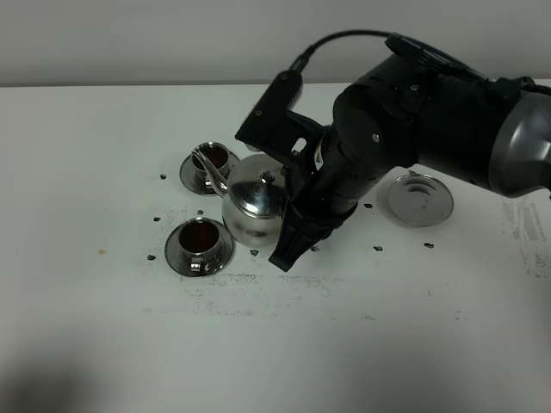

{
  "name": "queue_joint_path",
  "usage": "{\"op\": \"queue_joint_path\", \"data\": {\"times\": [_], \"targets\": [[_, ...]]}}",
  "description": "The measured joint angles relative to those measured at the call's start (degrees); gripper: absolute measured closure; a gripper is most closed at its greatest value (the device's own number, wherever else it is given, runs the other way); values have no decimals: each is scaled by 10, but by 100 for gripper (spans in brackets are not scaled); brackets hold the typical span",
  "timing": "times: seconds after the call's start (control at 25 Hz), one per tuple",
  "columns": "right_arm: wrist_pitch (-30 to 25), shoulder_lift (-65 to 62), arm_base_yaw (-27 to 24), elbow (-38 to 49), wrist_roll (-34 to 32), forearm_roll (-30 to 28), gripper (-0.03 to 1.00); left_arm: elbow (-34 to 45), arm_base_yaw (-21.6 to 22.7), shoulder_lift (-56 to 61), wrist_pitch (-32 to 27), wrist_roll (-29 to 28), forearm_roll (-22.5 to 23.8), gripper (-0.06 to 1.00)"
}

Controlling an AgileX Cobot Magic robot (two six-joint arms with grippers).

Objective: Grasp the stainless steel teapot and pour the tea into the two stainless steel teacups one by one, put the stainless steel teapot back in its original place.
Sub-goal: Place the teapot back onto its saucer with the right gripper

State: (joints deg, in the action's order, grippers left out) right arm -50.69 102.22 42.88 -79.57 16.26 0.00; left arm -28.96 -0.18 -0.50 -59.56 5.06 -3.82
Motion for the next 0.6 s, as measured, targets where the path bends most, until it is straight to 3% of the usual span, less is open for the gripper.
{"op": "queue_joint_path", "data": {"times": [0.16,0.6], "targets": [[15,7,1,35,-51,0,77,0,0,0,0,0,0,37],[48,80,18,43,-60,-28,77,0,0,0,0,0,0,37]]}}
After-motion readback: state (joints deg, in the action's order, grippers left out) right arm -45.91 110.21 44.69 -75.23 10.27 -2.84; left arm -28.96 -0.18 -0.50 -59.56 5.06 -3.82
